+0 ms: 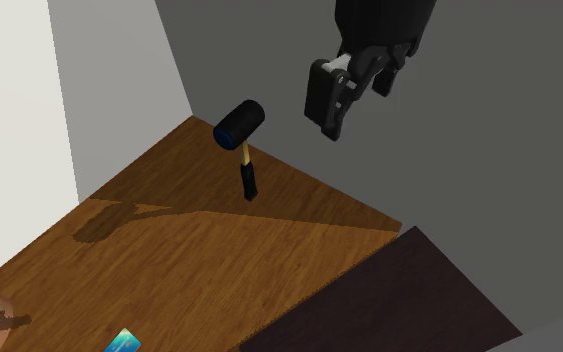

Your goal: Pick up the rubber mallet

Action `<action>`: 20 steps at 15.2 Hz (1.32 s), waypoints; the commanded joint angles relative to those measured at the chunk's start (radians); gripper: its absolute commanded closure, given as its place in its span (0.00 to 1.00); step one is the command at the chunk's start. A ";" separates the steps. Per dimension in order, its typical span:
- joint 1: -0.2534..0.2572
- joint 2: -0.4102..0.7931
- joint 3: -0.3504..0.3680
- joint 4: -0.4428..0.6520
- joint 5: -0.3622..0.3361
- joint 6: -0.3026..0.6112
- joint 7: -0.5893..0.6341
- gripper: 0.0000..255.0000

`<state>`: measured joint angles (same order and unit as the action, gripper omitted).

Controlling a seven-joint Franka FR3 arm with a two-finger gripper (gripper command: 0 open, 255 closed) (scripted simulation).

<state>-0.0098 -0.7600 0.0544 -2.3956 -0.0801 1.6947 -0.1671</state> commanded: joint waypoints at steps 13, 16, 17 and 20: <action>-0.095 0.462 0.122 0.192 0.094 0.232 0.493 0.00; -0.113 0.581 0.134 0.267 0.098 0.272 0.606 0.00; -0.118 0.621 0.136 0.294 0.099 0.284 0.642 0.00; -0.130 0.738 0.135 0.379 0.099 0.313 0.748 0.00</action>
<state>-0.1366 -0.0629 0.1877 -2.0418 0.0185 1.9929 0.5384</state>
